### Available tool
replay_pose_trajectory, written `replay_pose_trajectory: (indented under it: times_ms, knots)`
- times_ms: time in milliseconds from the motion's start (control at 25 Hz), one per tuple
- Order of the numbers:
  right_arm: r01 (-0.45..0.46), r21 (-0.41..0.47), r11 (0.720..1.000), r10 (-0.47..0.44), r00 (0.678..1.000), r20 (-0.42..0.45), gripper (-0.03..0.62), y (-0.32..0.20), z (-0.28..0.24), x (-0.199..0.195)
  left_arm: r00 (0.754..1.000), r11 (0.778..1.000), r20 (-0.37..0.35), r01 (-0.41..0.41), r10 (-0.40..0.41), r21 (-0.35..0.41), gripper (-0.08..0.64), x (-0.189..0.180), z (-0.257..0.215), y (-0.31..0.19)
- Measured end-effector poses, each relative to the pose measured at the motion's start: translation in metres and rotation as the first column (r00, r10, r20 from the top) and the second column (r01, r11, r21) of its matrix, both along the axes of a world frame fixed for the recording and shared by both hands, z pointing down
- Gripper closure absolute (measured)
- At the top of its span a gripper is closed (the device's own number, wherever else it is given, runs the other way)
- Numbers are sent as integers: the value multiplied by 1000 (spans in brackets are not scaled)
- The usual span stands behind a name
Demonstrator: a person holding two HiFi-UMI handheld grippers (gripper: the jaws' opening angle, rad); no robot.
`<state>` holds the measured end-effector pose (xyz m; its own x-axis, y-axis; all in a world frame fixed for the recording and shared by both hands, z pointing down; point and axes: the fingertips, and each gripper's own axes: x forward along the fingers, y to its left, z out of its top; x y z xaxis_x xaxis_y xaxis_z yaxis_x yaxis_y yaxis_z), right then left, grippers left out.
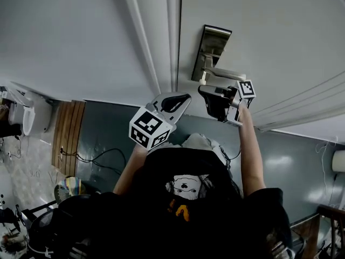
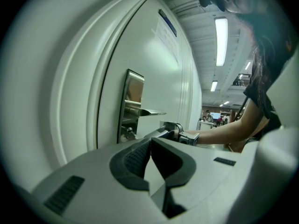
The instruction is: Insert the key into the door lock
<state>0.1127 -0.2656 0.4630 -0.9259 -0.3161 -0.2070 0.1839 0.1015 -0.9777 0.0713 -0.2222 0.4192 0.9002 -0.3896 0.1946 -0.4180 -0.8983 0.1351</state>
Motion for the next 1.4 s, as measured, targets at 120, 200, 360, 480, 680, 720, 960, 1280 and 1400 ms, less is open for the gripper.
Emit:
replay_pose_trajectory:
  times_ms: [120, 200, 360, 480, 680, 720, 960, 1280, 1400]
  knots:
    - [-23, 8, 1000, 23, 999, -48, 574, 1, 4, 4, 1000, 1000, -3, 11, -11, -5, 546, -8, 1, -4]
    - [-51, 5, 999, 51, 998, -47, 574, 2, 4, 10, 1000, 1000, -5, 19, -19, -8, 546, -12, 2, -7]
    - [-126, -5, 992, 126, 990, -65, 574, 3, 6, 25, 1000, 1000, -12, 20, -21, -16, 546, -12, 3, -9]
    - [-205, -24, 978, 203, 977, -62, 574, 1, 7, 32, 1000, 1000, -19, 14, -14, -21, 546, -10, 4, -10]
    - [-279, -85, 957, 276, 960, -40, 574, -3, 2, 27, 1000, 1000, -24, -2, 2, -19, 546, -5, 1, -8]
    - [-288, -99, 953, 285, 958, -40, 574, -5, 1, 25, 1000, 1000, -23, -5, 4, -19, 546, -4, 2, -8]
    - [-335, -107, 936, 331, 942, -53, 574, -7, 4, 19, 1000, 1000, -24, -10, 10, -17, 546, -5, 1, -5]
    - [-398, -100, 912, 397, 917, -33, 572, -25, -2, 21, 1000, 1000, -21, -2, 1, -17, 546, -5, -2, -3]
    - [-399, -94, 912, 398, 917, -24, 572, -29, -1, 24, 1000, 1000, -21, 1, -2, -19, 546, -6, -1, -5]
